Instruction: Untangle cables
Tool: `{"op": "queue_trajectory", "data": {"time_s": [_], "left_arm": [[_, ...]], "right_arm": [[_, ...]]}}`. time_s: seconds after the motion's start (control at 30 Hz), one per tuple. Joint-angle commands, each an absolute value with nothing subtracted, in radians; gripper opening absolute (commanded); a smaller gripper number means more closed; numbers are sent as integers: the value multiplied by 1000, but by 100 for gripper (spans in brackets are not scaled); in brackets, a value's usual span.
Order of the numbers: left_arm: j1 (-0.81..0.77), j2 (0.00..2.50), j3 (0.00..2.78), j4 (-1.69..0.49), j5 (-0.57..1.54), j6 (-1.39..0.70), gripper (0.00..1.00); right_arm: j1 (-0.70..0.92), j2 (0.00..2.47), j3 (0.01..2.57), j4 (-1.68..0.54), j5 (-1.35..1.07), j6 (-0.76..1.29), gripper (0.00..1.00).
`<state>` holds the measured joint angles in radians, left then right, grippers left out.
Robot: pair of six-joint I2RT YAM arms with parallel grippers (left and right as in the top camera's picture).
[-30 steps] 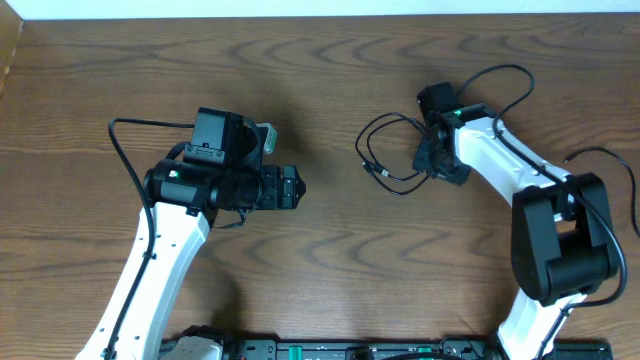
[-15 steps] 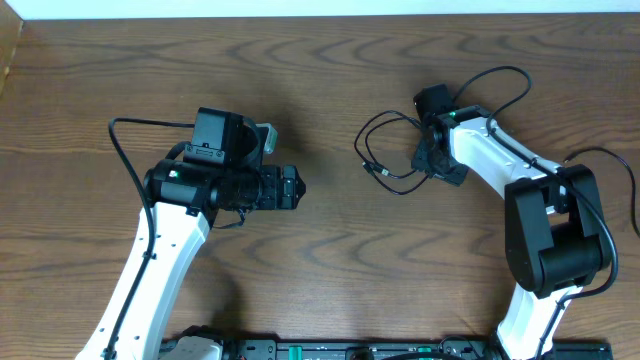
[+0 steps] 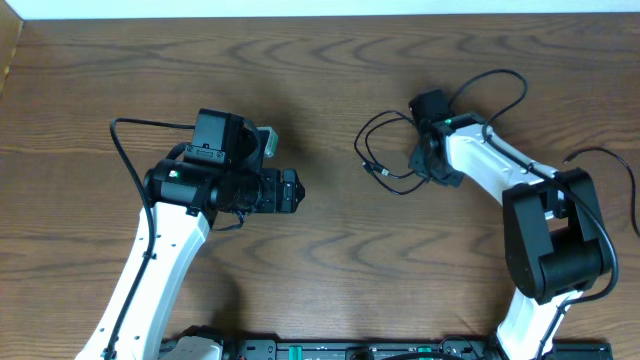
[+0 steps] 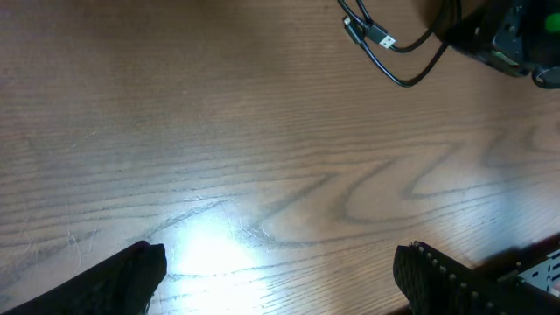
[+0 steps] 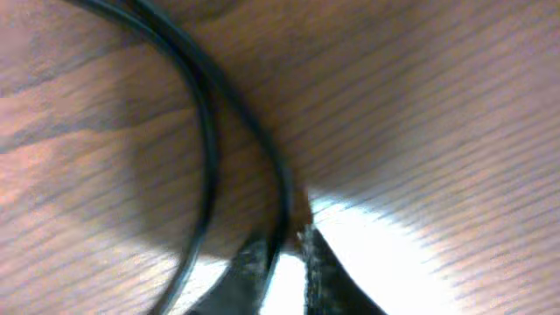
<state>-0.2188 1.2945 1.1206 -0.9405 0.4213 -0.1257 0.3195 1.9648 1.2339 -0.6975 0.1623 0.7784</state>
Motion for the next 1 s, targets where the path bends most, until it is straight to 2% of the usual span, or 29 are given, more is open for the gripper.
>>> {"op": "queue_trajectory", "data": {"time_s": [0.0,0.27,0.37,0.57,0.97], "left_arm": [[-217,1300,1116,-953,437,-108,88],[-217,1300,1116,-973,437,-108,88],[-217,1300,1116,-973,437,-109,88],[-217,1300,1116,-971,437,-109,88],[-221,1300,1116,-966,438,-108,89]], "right_arm": [[329,2003,1173,-679,96,781,1],[330,1931,1192,-512,-101,558,1],[328,1853,1192,-457,-196,411,1],[328,1684,1192,-455,-264,274,1],[326,1499,1192,-482,-292,245,1]]}}
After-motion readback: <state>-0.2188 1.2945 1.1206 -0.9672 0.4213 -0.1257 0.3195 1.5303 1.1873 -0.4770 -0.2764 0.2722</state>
